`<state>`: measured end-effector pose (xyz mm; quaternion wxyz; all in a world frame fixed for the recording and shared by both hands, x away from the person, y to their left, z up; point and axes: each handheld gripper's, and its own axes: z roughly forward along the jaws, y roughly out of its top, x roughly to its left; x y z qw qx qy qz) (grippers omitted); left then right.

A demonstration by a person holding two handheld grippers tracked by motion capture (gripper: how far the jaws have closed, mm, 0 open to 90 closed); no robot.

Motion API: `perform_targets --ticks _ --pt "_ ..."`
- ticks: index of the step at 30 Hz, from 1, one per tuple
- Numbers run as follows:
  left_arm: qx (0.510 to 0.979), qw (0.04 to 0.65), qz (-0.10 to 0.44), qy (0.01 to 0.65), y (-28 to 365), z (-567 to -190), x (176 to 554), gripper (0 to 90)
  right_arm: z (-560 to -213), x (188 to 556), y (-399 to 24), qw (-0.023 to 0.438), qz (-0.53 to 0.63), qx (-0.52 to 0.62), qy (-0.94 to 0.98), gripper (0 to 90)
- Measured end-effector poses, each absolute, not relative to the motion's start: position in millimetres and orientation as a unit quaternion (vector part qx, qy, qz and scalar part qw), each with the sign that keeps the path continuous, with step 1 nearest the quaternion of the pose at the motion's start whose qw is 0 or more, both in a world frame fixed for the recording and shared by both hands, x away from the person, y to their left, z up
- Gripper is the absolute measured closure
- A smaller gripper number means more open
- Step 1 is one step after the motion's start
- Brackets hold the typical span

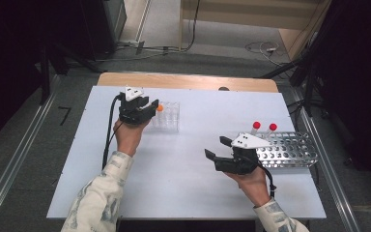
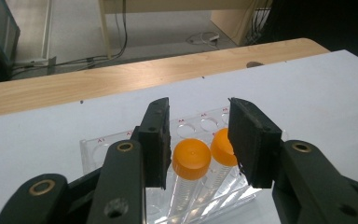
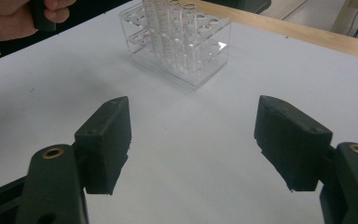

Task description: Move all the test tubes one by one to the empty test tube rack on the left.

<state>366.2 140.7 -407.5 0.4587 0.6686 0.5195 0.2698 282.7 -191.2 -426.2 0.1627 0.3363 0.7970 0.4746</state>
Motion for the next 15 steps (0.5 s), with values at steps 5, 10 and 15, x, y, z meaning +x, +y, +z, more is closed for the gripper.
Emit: perform_targets --ticks 5,10,15 --pt "0.663 0.466 0.258 0.526 143 -406 362 36.4 -426 283 -191 0.163 0.474 0.336 0.797 25.6" --pt "0.653 0.47 0.249 0.538 147 -405 356 20.1 -426 282 -192 0.164 0.474 0.337 0.797 25.6" --pt "0.65 0.478 0.233 0.543 152 -406 348 12.1 -426 281 -195 0.165 0.475 0.34 0.795 25.6"
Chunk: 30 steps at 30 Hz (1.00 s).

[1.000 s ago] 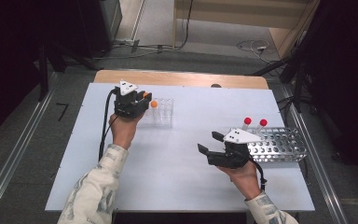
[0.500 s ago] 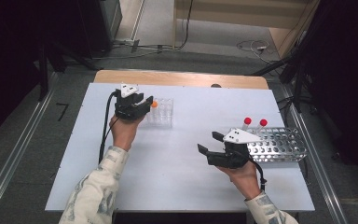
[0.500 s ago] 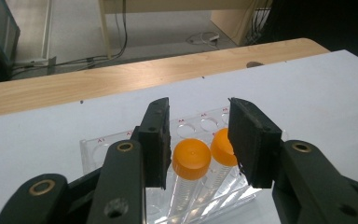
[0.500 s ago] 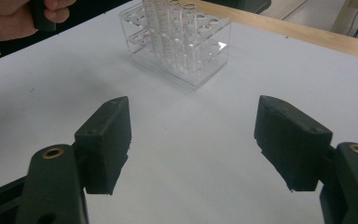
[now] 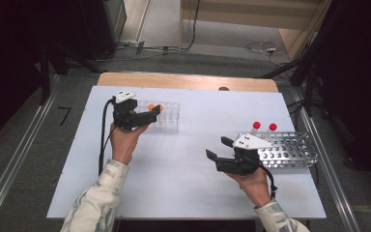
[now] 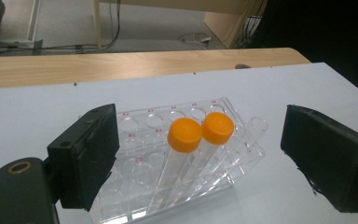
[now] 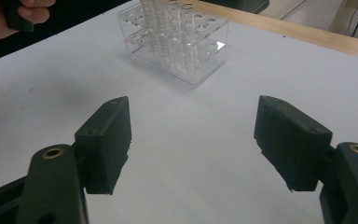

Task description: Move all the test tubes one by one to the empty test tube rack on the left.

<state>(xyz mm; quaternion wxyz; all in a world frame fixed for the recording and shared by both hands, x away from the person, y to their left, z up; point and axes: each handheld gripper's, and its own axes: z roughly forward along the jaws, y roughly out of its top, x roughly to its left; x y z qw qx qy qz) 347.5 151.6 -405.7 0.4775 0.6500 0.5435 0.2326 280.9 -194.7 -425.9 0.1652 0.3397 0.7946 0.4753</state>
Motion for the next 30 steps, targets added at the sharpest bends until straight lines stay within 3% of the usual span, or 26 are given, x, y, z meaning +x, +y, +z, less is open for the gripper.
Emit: perform_targets --ticks 16,30 --pt "0.647 0.481 0.255 0.534 149 -411 320 10.4 -419 273 -240 0.189 0.483 0.372 0.77 25.8" --pt "0.649 0.483 0.25 0.532 149 -414 314 10.9 -422 278 -304 0.249 0.455 0.437 0.735 26.8"
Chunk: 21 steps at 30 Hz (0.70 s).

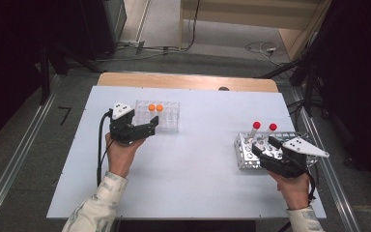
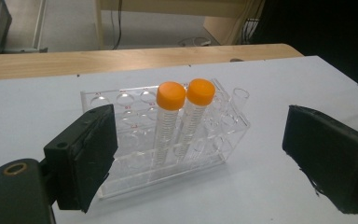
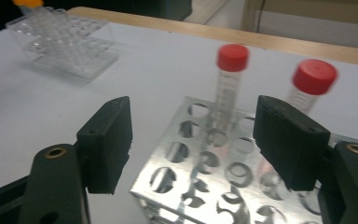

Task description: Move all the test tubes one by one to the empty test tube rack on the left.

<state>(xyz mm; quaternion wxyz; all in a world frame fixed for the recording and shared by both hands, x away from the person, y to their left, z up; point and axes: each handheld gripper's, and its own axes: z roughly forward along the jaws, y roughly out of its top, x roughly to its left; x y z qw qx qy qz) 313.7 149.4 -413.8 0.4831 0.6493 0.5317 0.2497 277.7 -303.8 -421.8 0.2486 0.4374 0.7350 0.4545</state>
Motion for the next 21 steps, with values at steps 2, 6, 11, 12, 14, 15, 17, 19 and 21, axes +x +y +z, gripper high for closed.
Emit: perform_targets --ticks 2,6,11,12,14,15,17,19,21 --pt "0.649 0.484 0.248 0.532 149 -414 313 10.9 -425 282 -310 0.253 0.448 0.449 0.73 27.1" --pt "0.649 0.488 0.244 0.53 149 -414 313 11.1 -432 290 -320 0.261 0.435 0.469 0.723 28.3" --pt "0.65 0.489 0.243 0.529 147 -414 313 11.3 -438 303 -325 0.276 0.419 0.485 0.716 32.1" --pt "0.65 0.489 0.242 0.529 147 -414 313 11.3 -439 306 -325 0.274 0.419 0.488 0.715 33.0" --pt "0.648 0.491 0.243 0.53 147 -414 313 11.3 -441 310 -326 0.273 0.419 0.492 0.712 35.7" --pt "0.647 0.492 0.242 0.531 147 -414 313 11.4 -442 312 -326 0.272 0.419 0.495 0.711 36.7" --pt "0.648 0.491 0.241 0.53 147 -415 313 11.4 -443 316 -327 0.267 0.419 0.5 0.709 38.5" --pt "0.648 0.492 0.24 0.53 147 -415 313 11.6 -445 320 -326 0.269 0.416 0.501 0.709 41.1" --pt "0.648 0.491 0.238 0.53 147 -416 313 11.7 -446 323 -324 0.271 0.413 0.504 0.708 43.4"
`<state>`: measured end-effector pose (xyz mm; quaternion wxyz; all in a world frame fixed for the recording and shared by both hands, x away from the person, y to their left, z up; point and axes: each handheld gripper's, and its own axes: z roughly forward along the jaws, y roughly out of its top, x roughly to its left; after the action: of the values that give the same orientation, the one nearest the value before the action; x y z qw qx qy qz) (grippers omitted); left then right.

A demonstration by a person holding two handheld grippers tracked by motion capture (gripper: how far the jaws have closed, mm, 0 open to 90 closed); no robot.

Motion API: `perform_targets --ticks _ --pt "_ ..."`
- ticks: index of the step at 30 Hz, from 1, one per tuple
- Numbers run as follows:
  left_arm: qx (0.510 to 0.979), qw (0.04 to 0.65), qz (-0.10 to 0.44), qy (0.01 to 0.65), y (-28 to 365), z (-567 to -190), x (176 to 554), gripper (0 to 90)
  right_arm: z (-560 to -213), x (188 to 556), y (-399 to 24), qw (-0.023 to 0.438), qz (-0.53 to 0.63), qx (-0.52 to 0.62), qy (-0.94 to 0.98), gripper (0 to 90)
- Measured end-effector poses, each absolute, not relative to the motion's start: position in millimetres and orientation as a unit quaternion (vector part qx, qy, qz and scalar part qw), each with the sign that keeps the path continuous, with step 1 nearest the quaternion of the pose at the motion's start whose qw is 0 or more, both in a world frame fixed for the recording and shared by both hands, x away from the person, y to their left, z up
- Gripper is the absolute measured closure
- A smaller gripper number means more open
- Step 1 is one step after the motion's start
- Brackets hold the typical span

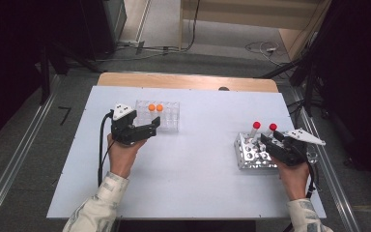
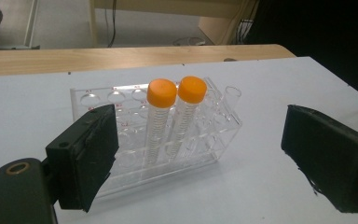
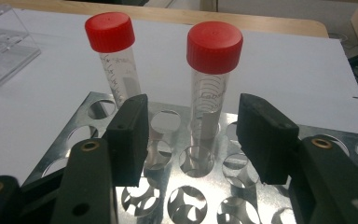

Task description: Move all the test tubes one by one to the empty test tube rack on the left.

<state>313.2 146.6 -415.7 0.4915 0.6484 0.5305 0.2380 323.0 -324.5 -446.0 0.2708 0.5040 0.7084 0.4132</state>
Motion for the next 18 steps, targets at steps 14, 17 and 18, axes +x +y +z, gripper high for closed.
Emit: perform_targets --ticks 14,17,18 --pt "0.647 0.496 0.232 0.53 145.1 -416.1 312.7 12.5 -447.1 333.1 -320.3 0.282 0.387 0.515 0.711 67.5" --pt "0.648 0.495 0.232 0.53 145.2 -416.3 312.7 12.5 -446.8 333.2 -319.9 0.284 0.386 0.516 0.711 70.7" --pt "0.649 0.495 0.232 0.53 145.2 -416.4 312.8 12.5 -446.6 333.2 -320.0 0.283 0.387 0.515 0.711 70.8"
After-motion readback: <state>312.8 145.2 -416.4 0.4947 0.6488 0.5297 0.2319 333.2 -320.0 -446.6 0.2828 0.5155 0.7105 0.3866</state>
